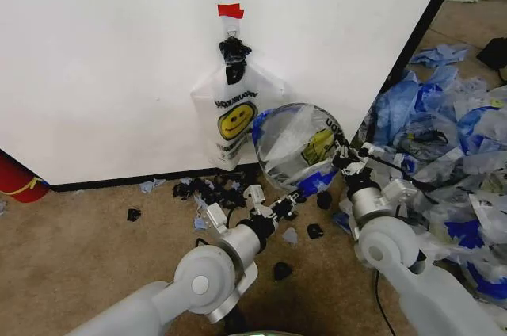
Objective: Pick up the garbage bag from the wall and place it over the trash bin.
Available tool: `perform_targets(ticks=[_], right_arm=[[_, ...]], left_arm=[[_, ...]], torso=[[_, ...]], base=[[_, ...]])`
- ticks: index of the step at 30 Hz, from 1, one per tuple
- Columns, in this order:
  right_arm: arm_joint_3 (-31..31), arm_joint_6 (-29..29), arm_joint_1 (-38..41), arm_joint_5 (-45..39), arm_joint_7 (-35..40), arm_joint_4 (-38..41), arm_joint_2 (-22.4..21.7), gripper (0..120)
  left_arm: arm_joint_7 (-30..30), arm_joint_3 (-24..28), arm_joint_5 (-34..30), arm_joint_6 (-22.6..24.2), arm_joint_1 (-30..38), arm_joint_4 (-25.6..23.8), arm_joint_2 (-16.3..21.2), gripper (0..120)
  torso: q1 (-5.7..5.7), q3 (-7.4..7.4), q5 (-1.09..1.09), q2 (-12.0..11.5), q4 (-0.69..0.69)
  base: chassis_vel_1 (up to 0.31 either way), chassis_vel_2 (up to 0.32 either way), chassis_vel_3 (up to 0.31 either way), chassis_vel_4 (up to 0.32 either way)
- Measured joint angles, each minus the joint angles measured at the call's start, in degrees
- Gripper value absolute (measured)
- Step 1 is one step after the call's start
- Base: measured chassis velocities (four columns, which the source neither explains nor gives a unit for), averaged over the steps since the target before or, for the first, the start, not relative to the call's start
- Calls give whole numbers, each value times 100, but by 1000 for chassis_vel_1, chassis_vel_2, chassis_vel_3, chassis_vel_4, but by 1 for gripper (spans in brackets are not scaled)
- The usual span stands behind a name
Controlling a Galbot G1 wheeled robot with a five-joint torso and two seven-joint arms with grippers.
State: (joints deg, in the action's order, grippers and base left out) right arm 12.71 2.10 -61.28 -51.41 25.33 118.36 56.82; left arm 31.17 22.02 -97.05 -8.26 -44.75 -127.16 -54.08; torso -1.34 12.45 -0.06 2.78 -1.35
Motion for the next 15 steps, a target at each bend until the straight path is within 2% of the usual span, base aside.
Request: perform_targets(ticks=[8,15], right_arm=[[-11,0,69,-106,72,-21,3,0],[55,-72,124,-693,293,134,-3,0]], left_arm=[[6,0,6,2,-1,18,-9,0],[7,15,23,5,-38,21,-18,0]], torso=[[0,0,0,0,0],[0,0,-1,0,0]], base=[[0,0,0,0],[0,0,0,0]])
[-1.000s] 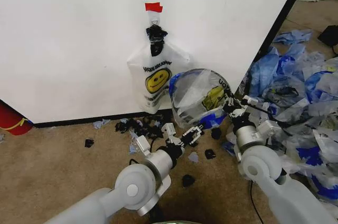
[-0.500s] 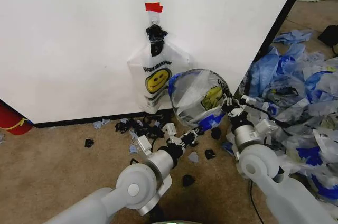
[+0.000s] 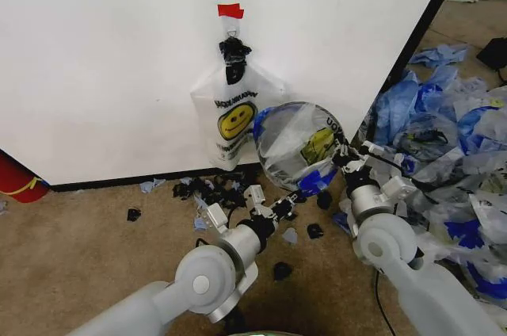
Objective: Pick up the garbage bag from the wall and place it over the trash bin.
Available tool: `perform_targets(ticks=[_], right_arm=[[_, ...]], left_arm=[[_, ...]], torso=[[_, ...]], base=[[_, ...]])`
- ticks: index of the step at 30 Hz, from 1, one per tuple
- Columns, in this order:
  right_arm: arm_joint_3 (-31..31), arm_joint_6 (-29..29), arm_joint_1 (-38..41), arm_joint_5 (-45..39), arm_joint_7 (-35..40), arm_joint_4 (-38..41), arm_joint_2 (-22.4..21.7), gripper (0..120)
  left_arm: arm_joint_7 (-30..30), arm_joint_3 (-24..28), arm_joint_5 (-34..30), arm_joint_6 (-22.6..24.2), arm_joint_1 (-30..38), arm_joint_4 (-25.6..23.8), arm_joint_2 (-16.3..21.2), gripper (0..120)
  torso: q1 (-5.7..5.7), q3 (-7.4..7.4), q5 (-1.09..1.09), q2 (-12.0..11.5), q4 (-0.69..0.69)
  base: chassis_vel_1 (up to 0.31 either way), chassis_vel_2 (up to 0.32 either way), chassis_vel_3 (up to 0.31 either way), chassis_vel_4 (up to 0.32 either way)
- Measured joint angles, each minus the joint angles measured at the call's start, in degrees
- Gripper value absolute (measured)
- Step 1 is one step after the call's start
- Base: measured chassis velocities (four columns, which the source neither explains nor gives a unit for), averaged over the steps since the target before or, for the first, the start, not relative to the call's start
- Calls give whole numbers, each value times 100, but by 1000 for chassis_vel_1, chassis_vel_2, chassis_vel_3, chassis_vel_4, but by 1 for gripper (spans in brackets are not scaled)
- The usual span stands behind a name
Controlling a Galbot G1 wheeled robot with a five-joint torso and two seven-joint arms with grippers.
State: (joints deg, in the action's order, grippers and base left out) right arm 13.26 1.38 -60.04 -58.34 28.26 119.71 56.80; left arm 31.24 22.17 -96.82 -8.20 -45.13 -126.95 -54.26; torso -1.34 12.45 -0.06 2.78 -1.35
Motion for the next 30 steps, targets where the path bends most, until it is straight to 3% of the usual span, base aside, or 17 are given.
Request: perform_targets(ticks=[21,30], right_arm=[[566,-192,58,-1982,759,802,-128,0],[779,-318,-111,-2153,941,1167,-366,0]], left_arm=[[-35,52,261,5,-141,147,38,0],[-48,133,365,6,15,401,34,0]], torso=[[0,0,0,0,0],[0,0,1,0,-1]], base=[[0,0,0,0],[0,0,0,0]])
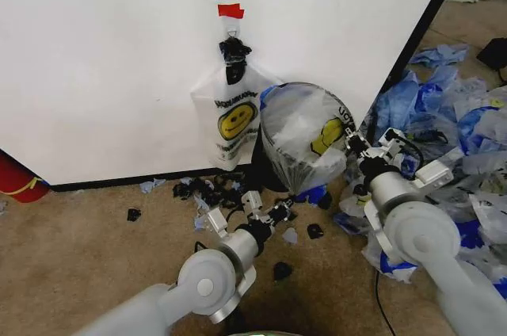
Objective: Pick up the garbage bag from the wall and place it over the trash bin.
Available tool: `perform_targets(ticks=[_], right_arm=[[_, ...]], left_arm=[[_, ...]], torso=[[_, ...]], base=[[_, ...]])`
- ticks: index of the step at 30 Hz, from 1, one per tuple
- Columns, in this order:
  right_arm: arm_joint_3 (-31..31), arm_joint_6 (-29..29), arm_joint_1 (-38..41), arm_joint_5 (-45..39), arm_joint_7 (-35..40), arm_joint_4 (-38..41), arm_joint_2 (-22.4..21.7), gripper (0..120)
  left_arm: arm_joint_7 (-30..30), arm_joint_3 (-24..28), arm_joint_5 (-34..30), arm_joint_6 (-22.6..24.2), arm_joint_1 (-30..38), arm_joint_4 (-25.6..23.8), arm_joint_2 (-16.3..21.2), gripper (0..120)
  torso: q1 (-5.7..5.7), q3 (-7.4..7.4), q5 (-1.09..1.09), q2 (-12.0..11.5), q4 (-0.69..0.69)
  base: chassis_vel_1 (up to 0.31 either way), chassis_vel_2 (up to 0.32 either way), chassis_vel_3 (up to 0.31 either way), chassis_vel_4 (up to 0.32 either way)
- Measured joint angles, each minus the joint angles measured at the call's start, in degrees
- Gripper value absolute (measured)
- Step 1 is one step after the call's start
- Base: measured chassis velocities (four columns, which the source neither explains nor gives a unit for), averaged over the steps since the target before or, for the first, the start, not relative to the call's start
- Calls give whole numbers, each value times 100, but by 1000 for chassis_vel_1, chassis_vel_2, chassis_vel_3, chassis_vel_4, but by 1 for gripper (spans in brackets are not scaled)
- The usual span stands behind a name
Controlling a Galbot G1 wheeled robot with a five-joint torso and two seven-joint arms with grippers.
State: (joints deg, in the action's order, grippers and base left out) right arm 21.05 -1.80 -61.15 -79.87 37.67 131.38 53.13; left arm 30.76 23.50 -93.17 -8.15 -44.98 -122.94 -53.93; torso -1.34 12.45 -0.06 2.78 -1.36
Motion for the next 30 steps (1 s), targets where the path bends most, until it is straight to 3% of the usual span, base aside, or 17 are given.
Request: perform_targets(ticks=[10,24,30], right_arm=[[138,-108,-151,-27,196,233,-251,0],[143,-288,-163,-156,700,324,-215,0],[173,-270,-149,-167,801,145,-128,0]], left_arm=[[-16,10,192,-25,10,93,23,0],[-294,-59,722,-92,-120,224,259,49],[-340,-116,802,-34,-289,-2,455,70]], torso=[[0,0,0,0,0],[0,0,0,0,1],[0,0,0,0,0]], base=[[0,0,0,0],[0,0,0,0],[0,0,0,0]])
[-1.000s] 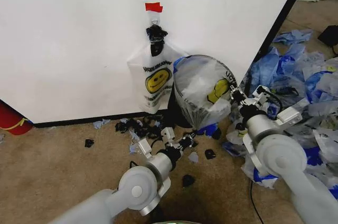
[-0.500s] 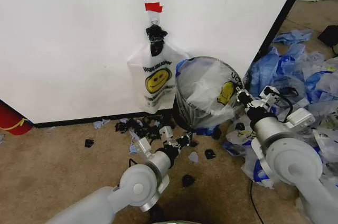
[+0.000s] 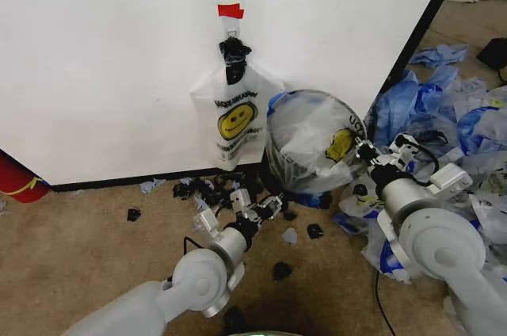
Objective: Pick up the garbage bag from the wall and place it over the trash bin.
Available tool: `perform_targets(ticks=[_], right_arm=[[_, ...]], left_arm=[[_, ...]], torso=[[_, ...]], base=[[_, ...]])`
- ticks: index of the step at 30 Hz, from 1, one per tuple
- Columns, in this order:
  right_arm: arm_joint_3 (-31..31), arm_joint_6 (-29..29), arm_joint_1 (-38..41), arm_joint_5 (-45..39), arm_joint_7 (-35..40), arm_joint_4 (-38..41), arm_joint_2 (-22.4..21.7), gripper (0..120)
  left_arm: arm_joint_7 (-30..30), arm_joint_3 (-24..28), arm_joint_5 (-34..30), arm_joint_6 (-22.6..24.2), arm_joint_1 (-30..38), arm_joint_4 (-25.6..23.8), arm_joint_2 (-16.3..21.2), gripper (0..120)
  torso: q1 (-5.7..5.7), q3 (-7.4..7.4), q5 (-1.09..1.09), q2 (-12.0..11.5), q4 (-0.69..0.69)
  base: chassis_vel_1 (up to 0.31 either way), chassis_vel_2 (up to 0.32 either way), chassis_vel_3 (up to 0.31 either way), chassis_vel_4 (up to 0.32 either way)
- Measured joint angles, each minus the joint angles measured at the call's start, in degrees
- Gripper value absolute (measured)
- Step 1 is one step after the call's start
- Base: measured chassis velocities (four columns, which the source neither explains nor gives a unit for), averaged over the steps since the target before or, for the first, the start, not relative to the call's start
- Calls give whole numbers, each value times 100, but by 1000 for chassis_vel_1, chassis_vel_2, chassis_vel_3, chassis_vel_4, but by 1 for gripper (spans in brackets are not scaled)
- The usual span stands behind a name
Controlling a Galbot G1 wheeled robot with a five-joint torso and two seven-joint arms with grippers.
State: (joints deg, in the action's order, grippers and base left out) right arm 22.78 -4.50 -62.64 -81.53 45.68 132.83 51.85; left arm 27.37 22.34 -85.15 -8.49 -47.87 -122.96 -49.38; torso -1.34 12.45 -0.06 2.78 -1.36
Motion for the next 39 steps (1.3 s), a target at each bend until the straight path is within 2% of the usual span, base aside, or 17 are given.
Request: perform_targets(ticks=[4,9,13,14,16,17,19,22,23,27,30,31,34,39], right_arm=[[16,44,62,-19,-13,-112,111,0],[-29,45,46,149,-175,-297,132,0],[-435,245,-82,1591,-904,-868,137,0],[-602,435,-119,2199,-1234,-1093,136,0],[-662,504,-129,2420,-1348,-1171,134,0],[-904,734,-149,3189,-1715,-1419,114,0],[-1142,920,-129,3762,-1969,-1592,83,0],[-1398,1037,-42,4239,-2216,-1687,35,0],[-1398,1037,-42,4239,-2216,-1687,35,0],[-1624,1098,106,4621,-2448,-1694,45,0],[-1728,1125,152,4877,-2621,-1694,17,0],[-1728,1125,152,4877,-2621,-1694,17,0],[-1793,1156,176,5095,-2739,-1719,-43,0],[-1782,1168,156,5132,-2770,-1686,-61,0]], left_arm=[[3,-34,172,18,-235,-20,74,86],[97,-230,322,-8,-380,-15,62,99],[212,-913,332,15,-315,-195,230,100],[218,-1121,286,45,-270,-318,336,100],[218,-1192,256,58,-252,-373,376,100],[217,-1400,102,98,-173,-595,536,100],[217,-1523,-76,131,-83,-841,712,99],[237,-1535,-221,214,41,-1119,854,89],[237,-1535,-221,214,41,-1119,854,89],[265,-1151,-310,275,359,-1128,693,72],[399,-474,-218,287,848,-701,469,58],[399,-474,-218,287,848,-701,469,58],[459,101,-209,287,1369,-266,214,45],[631,494,-72,289,1791,184,-32,28]], torso=[[0,0,-1,0,1],[0,0,-2,0,1],[0,0,-2,0,-1],[0,0,1,0,-1],[0,1,4,0,0],[0,0,2,0,0],[0,1,1,0,1],[0,0,-1,0,1],[0,0,-1,0,1],[0,0,-1,0,2],[0,1,-1,0,-1],[0,1,-1,0,-1],[0,0,1,0,-1],[0,1,2,0,0]], base=[[0,0,0,0],[0,0,0,0],[0,0,0,0],[0,0,0,0],[0,0,0,0],[0,0,0,0],[0,0,0,0],[0,0,0,0],[0,0,0,0],[0,0,0,0],[0,0,0,0],[0,0,0,0],[0,0,0,0],[0,0,0,0]])
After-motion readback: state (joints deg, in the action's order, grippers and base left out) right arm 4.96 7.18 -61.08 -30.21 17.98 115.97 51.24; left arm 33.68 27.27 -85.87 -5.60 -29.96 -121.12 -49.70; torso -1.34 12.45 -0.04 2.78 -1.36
